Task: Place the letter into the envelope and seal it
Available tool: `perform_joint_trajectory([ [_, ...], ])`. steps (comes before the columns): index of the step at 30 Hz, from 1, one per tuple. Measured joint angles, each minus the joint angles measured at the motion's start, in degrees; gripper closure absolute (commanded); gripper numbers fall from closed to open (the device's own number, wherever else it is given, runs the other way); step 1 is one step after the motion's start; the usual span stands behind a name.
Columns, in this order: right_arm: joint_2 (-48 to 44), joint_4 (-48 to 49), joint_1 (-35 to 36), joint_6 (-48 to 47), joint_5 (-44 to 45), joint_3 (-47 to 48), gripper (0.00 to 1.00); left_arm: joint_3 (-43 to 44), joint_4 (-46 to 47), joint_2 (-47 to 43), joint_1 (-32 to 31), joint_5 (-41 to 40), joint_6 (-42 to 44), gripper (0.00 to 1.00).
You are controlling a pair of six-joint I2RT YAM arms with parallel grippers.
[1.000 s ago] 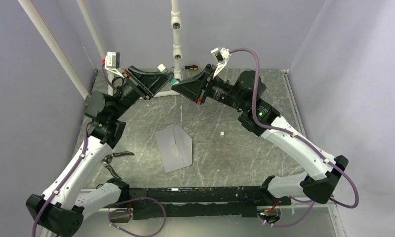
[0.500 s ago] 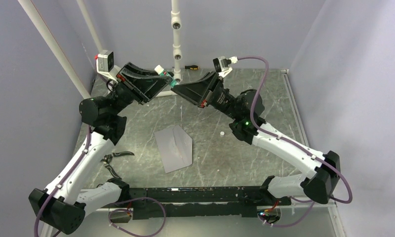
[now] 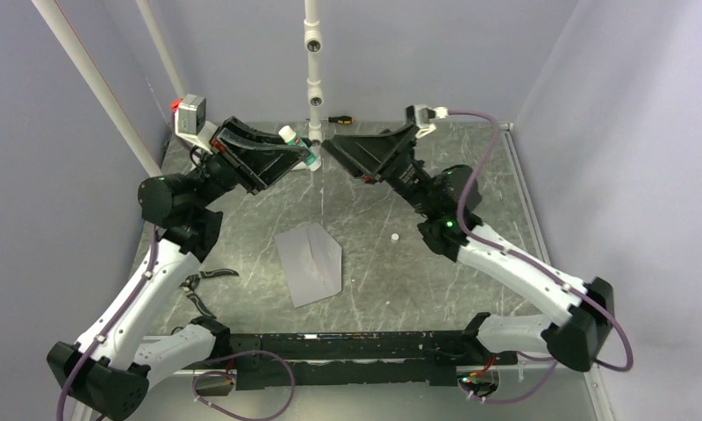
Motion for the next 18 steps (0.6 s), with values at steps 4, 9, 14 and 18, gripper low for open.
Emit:
perform_joint_trajectory([
  [4,-6.8,-9.0,-0.4,-18.7,2.3,0.0,0.16,-0.5,-2.6,-2.7,0.0,-2.4,0.7,0.98],
  [9,-9.6,-15.8,-0.4,-42.5,-3.7,2.8,0.28,-0.6,-5.0,-3.4,0.0,-5.4,0.4,0.98],
  [14,-9.5,-24.1,0.4,-62.3,-9.9,5.2,0.35,-0.7,-8.2,-2.6,0.0,-7.4,-0.4,0.98],
  [18,-9.2,-29.1,2.4,-74.3,-10.2,6.3,0.35,-0.7,-9.1,-1.7,0.0,-7.6,-1.5,0.98],
])
